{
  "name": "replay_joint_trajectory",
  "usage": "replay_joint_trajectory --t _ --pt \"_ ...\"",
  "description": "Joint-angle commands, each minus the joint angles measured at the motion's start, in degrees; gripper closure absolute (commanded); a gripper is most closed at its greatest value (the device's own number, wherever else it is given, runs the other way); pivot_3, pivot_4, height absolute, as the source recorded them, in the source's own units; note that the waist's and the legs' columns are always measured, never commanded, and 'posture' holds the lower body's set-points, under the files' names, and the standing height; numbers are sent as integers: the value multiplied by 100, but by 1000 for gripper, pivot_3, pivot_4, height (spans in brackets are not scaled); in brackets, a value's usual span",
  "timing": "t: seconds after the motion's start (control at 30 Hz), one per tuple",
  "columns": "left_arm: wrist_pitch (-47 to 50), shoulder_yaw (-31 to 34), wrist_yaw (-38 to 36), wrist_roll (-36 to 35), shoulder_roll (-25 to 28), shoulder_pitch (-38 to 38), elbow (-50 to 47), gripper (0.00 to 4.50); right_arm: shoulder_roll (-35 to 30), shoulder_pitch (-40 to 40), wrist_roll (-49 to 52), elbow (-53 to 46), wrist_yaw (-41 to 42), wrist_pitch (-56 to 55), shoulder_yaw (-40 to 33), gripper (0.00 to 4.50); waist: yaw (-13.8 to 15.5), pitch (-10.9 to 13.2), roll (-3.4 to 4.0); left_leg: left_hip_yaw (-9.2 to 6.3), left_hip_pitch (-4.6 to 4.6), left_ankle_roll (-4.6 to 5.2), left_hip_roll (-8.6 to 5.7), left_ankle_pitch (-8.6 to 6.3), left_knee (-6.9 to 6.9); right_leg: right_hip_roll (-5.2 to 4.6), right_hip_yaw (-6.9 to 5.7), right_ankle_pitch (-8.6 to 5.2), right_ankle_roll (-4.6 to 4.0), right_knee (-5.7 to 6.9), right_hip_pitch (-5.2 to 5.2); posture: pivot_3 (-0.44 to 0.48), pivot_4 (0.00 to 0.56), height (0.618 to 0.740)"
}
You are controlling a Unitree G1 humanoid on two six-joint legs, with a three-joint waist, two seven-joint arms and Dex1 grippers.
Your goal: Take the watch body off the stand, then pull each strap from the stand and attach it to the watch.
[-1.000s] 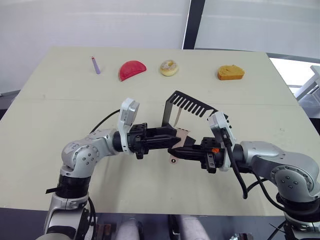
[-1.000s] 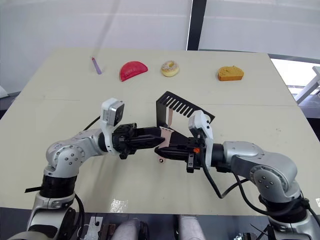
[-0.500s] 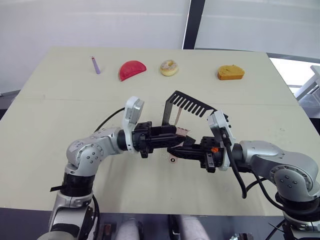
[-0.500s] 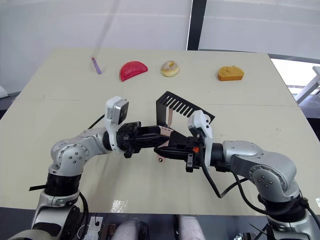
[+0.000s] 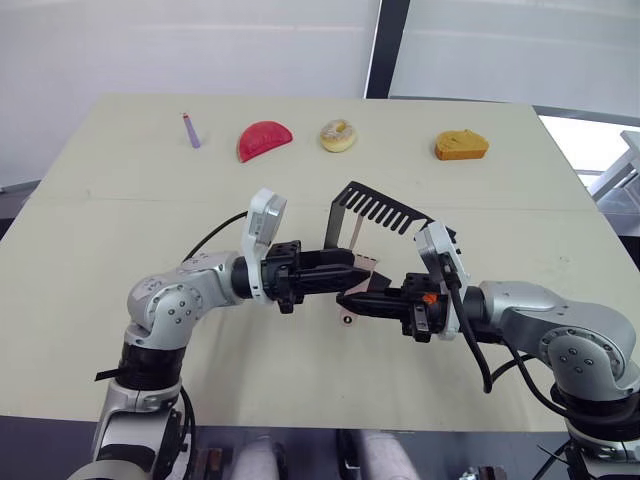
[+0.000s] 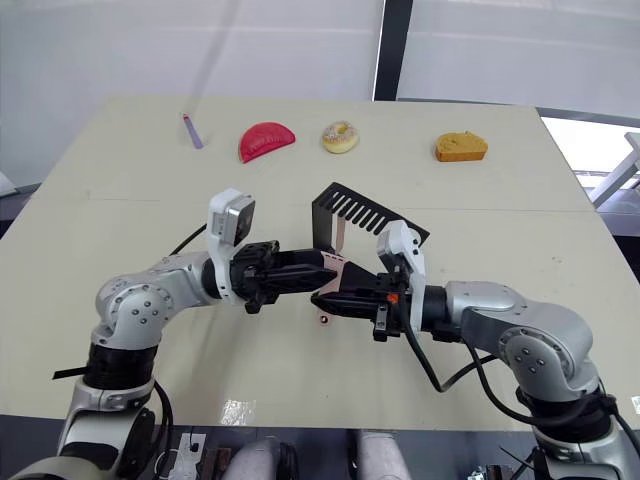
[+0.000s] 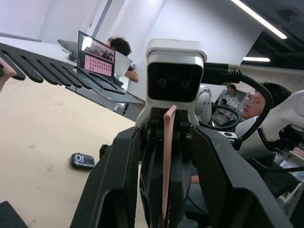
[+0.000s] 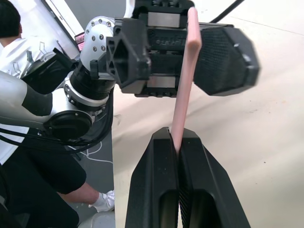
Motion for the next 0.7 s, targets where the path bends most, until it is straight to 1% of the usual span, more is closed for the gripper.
replay_joint_trajectory --t 0.03,0.33,0.37,0.4,0.7 --pt "22 110 -26 -194 8 -25 -124 2642 -36 -60 178 -121 -54 1 -178 4500 3 0 0 0 0 0 0 0 0 0 0 0 0 0 0 0 150 737" --pt "39 140 123 -310 -123 -16 -132 2642 -54 -49 264 -130 -108 16 -197 4500 0 0 0 0 0 0 0 0 0 -1 0 0 0 0 0 0 150 737" --pt "42 138 128 -313 -121 -17 -130 3204 -57 -56 280 -125 -117 18 -203 4500 0 0 0 0 0 0 0 0 0 0 0 0 0 0 0 0 150 737" --pt "42 116 119 -288 -94 -16 -138 3484 -60 -63 295 -120 -127 20 -208 4500 0 0 0 0 0 0 0 0 0 -1 0 0 0 0 0 0 150 737" --pt "15 61 22 -242 -20 35 -116 3484 -98 -105 388 -72 -184 40 -247 4500 1 0 0 0 0 0 0 0 0 0 0 0 0 0 0 0 150 737"
